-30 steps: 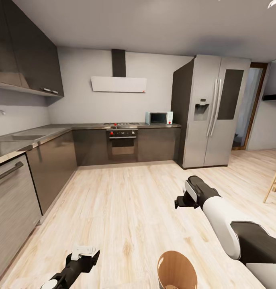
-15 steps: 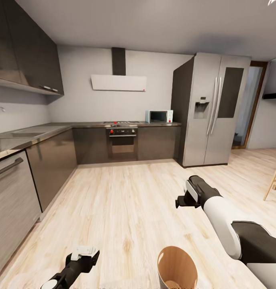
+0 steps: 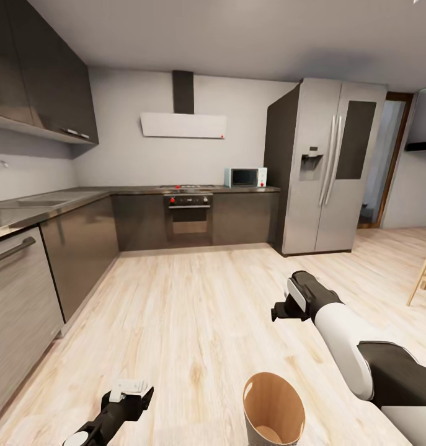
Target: Put the three can of soda from the living room inside the tash can in the kitchen.
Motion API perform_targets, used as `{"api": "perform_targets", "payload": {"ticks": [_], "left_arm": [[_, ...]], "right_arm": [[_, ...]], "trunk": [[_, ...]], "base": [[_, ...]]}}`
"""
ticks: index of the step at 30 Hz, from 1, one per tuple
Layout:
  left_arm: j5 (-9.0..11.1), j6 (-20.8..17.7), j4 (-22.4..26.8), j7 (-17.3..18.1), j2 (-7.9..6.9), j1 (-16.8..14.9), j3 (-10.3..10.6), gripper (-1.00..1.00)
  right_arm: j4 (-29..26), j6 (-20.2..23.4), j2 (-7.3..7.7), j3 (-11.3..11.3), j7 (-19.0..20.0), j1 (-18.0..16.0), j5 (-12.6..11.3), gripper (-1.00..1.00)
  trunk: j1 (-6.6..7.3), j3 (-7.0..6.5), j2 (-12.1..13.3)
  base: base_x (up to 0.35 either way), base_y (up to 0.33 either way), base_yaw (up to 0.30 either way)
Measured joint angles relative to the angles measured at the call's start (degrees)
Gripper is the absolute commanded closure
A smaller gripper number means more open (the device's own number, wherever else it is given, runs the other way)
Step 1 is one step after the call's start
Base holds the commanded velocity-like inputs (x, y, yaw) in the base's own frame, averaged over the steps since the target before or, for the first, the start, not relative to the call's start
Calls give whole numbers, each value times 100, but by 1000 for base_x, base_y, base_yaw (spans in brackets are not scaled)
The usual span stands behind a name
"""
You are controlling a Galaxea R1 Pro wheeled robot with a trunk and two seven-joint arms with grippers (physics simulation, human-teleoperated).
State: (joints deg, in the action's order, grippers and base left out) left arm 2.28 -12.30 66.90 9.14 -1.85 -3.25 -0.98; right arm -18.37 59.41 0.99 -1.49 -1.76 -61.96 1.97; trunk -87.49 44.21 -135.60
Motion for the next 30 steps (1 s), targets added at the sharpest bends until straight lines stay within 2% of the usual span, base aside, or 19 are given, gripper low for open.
{"api": "perform_targets", "payload": {"ticks": [13, 19, 30], "left_arm": [[0, 0, -1, 0, 0, 0, -4, -100], [0, 0, -1, 0, 0, 0, -2, -100], [7, 0, 0, 1, 0, 0, -4, -100]], "right_arm": [[0, -5, 184, 1, 9, 0, 7, -100], [0, -5, 221, 7, 7, 0, -3, -100], [0, -9, 202, 8, -5, 0, -4, -100]], "trunk": [[-286, 233, -521], [-417, 341, -762], [-447, 585, -777]], "base": [[0, 0, 0], [0, 0, 0], [0, 0, 0]]}}
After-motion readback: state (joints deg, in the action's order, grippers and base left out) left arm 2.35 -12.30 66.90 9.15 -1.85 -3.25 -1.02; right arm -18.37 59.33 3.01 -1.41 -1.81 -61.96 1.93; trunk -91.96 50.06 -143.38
